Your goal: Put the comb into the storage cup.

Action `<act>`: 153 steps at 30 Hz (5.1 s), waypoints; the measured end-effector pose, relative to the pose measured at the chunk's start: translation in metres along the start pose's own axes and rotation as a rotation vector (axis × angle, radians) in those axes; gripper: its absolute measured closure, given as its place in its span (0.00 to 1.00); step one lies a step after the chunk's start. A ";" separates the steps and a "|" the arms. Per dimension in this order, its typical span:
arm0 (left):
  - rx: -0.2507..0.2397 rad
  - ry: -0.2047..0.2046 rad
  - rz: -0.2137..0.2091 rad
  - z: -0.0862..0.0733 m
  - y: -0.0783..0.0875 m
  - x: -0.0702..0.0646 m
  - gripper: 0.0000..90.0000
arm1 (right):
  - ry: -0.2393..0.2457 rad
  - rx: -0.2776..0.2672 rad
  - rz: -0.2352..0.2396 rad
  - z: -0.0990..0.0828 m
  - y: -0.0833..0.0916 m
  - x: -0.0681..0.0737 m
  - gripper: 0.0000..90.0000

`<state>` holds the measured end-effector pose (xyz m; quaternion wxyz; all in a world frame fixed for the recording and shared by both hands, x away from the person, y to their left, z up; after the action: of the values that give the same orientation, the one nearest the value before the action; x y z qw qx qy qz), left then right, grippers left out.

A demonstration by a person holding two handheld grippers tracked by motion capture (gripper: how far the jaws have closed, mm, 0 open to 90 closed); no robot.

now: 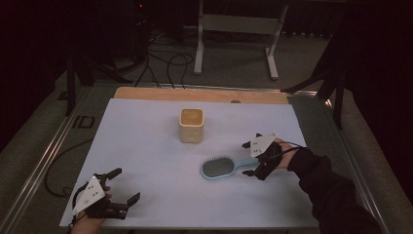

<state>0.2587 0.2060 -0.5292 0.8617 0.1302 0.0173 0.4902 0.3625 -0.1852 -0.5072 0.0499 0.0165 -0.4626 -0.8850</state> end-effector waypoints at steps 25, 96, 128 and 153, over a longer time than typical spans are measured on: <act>-0.001 0.005 -0.002 0.000 0.000 0.001 0.00 | 0.041 0.178 0.077 0.002 -0.022 -0.010 0.15; -0.004 0.007 -0.015 0.000 0.000 -0.002 0.00 | 0.149 0.502 0.190 -0.017 -0.062 -0.030 0.71; -0.004 0.012 -0.014 0.000 0.001 -0.001 0.00 | 0.121 0.296 0.175 0.003 -0.053 -0.028 0.78; -0.004 0.024 -0.012 0.000 0.001 0.001 0.00 | 0.087 0.115 0.162 0.025 -0.038 -0.019 0.78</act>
<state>0.2579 0.2070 -0.5284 0.8646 0.1223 0.0275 0.4865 0.3766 -0.1411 -0.5247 0.1400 0.0202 -0.5100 -0.8484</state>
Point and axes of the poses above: each handheld gripper's, and its own axes: y roughly backward along the jaws, z roughly out of its top, x roughly to its left, the point moved 8 cm from there along -y, roughly forward along the jaws, and after that the axes turned 15 degrees about z, right-handed, at the moved point
